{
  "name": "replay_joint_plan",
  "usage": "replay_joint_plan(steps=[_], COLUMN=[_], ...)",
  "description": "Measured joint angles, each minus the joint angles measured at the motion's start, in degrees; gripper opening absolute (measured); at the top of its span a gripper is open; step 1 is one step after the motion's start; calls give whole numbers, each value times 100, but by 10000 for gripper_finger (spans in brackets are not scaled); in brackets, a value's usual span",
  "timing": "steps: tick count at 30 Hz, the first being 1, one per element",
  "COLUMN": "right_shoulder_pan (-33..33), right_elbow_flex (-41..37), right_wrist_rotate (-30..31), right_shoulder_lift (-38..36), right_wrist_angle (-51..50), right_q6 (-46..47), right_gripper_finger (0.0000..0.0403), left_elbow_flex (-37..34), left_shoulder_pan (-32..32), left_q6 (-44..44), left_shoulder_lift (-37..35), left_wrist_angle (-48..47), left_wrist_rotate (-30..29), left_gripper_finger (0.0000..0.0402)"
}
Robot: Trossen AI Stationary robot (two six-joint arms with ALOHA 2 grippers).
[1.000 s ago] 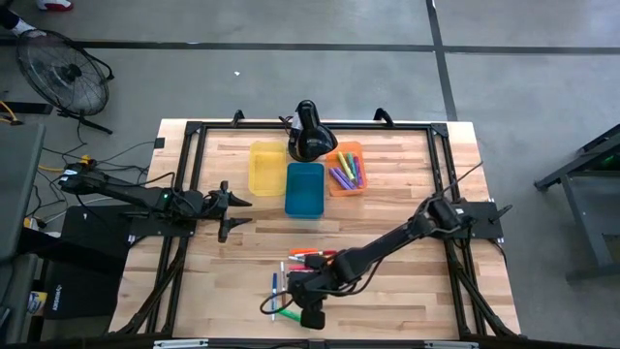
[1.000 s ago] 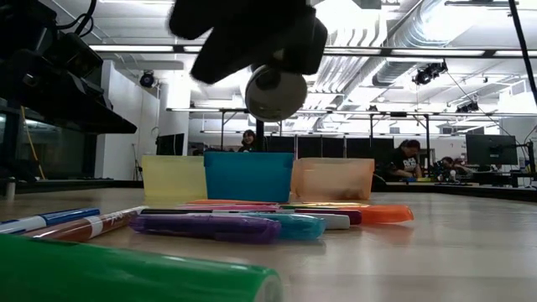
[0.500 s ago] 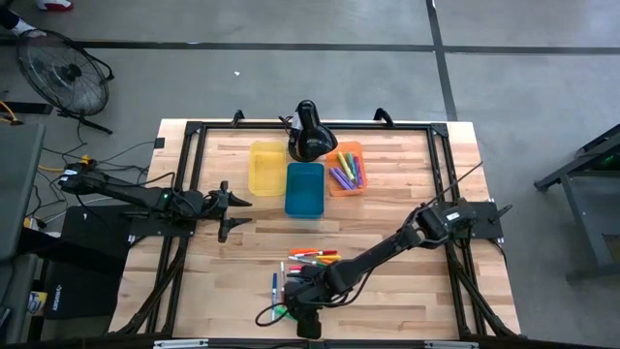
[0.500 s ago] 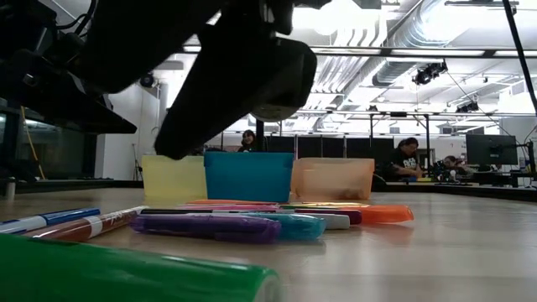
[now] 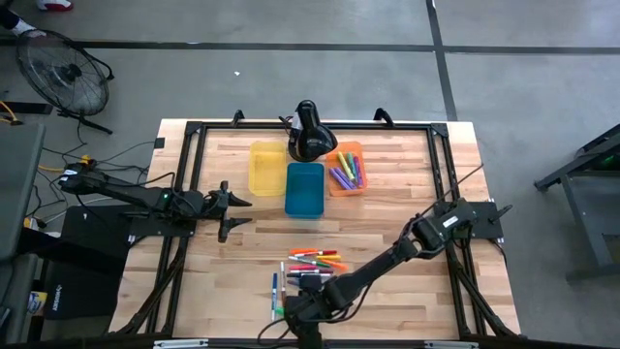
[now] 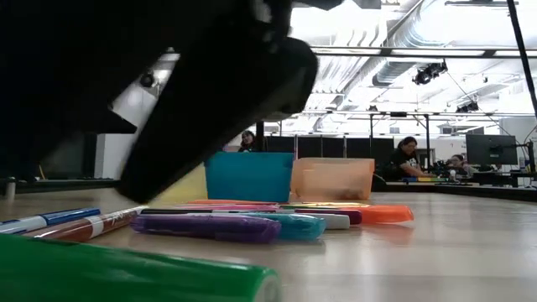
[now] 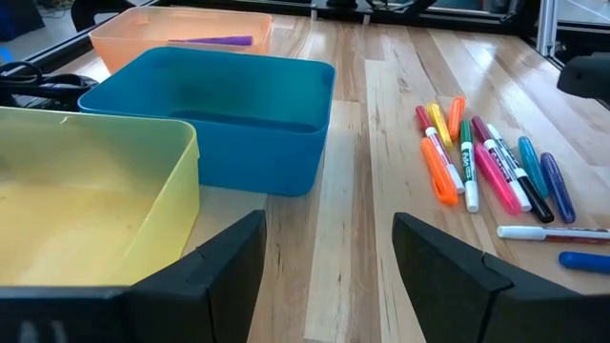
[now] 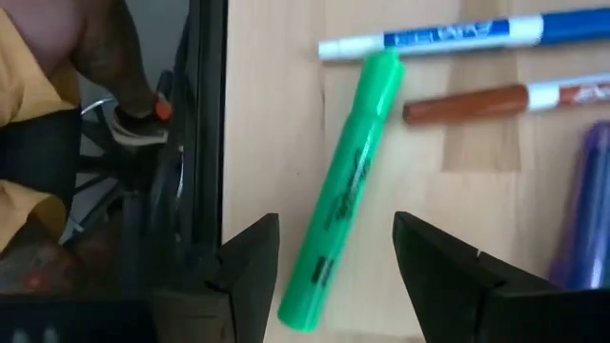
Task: Pick & Place Markers
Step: Put the green highlighter into the orange bin
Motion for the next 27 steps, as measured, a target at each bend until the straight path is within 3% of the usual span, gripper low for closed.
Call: replay_joint_plan(steps=[10,27], right_shoulder_pan=[59,151], right_elbow_flex=[694,749], right_wrist_rotate=[382,969], right_shoulder_lift=[529,820], right_wrist_angle=[-435,-835], right_q6=[-161,-267], right_gripper_finger=[195,195], left_elbow_flex=[0,-2], left_shoulder_pan=[-2,-1], left_q6=[-2,-1], left_shoulder_lift=[2,2], left_wrist_angle=[2,2], left_wrist_rotate=[-4,-4], left_gripper_finger=[224,224])
